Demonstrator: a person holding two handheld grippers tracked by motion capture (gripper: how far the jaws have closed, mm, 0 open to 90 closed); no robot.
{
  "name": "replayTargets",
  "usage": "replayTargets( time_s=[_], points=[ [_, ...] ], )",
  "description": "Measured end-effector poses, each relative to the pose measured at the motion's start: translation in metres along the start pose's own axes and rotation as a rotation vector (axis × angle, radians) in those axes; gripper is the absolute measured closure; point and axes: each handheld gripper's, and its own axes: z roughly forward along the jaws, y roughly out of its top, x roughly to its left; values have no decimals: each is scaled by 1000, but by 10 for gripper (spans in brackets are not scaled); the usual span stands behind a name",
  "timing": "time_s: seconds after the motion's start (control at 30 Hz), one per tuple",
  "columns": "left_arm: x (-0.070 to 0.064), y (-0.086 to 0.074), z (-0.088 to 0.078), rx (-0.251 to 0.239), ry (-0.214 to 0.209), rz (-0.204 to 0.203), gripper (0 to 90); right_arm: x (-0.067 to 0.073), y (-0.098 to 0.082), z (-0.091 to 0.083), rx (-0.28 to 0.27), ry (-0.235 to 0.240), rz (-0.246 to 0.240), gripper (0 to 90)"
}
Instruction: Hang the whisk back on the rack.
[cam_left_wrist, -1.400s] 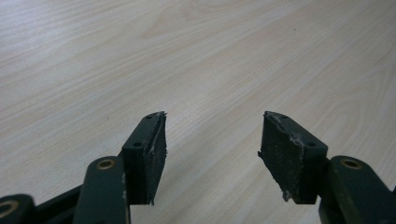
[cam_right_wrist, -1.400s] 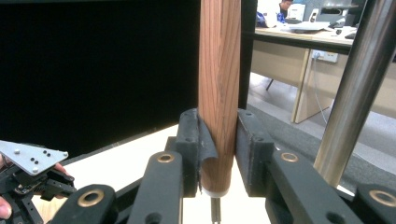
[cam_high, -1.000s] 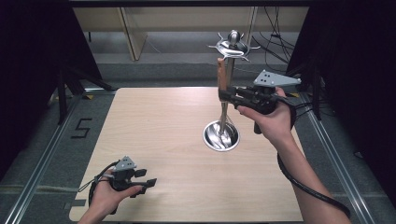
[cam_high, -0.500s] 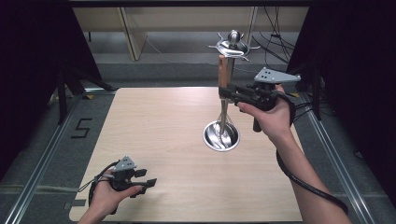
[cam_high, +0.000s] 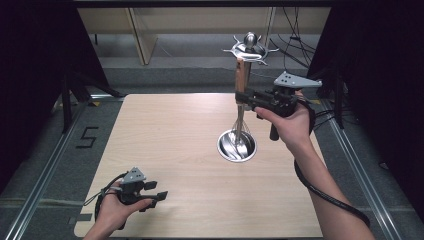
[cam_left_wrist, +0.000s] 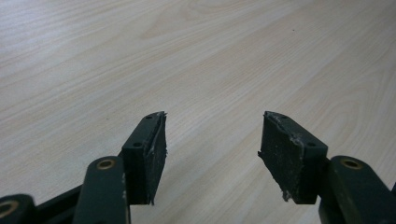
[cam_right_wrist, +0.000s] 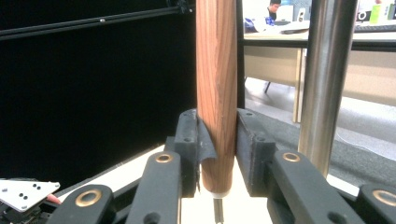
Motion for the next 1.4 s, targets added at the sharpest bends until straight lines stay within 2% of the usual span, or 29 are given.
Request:
replayTargets(
  time_s=[0.03,0.07,0.2,0.23,0.27,0.37,0.43,0.53,0.6,0.63,0.67,0.77,0.87,0.9,1.07,1.1,1.27,1.4],
  points=[
    [0,0,0,0,0,0,397,2,0,-1,6,4,25,701],
    [0,0,0,1,0,0,398,2,0,-1,6,6,24,685],
    [0,0,0,2,3,3,398,3,-1,-4,10,-29,-5,637],
    [0,0,0,3,3,4,398,4,-2,-6,20,-42,-32,598],
    [-1,0,1,-10,2,-10,398,4,-2,-6,20,-42,-32,598],
    [0,0,1,-1,-4,-9,397,5,-3,-11,30,-57,-54,554],
    [0,0,1,-1,-4,-10,397,6,-4,-15,40,-86,-65,529],
    [0,0,0,8,-3,-1,397,4,-6,-21,41,-105,-106,505],
    [0,0,0,9,-2,-1,397,5,-8,-26,45,-125,-97,494],
    [0,0,1,7,-1,-1,396,4,-8,-30,55,-122,-114,487],
    [0,0,0,8,-1,-3,396,5,-9,-33,62,-132,-99,483],
    [1,0,1,6,-2,-6,395,4,-12,-40,62,-138,-111,468],
    [1,0,1,9,2,-4,391,4,-17,-48,82,-156,-107,448],
    [1,0,1,10,2,-4,390,3,-18,-51,94,-158,-118,448],
    [0,-1,2,1,3,-13,388,2,-31,-65,127,-178,-99,444],
    [0,-1,2,1,4,-12,388,1,-34,-66,114,-189,-112,444],
    [0,-1,2,4,6,-12,387,-1,-48,-80,152,-204,-79,440],
    [0,-1,2,-7,14,-17,387,-4,-63,-89,184,-215,-70,438]
  ],
)
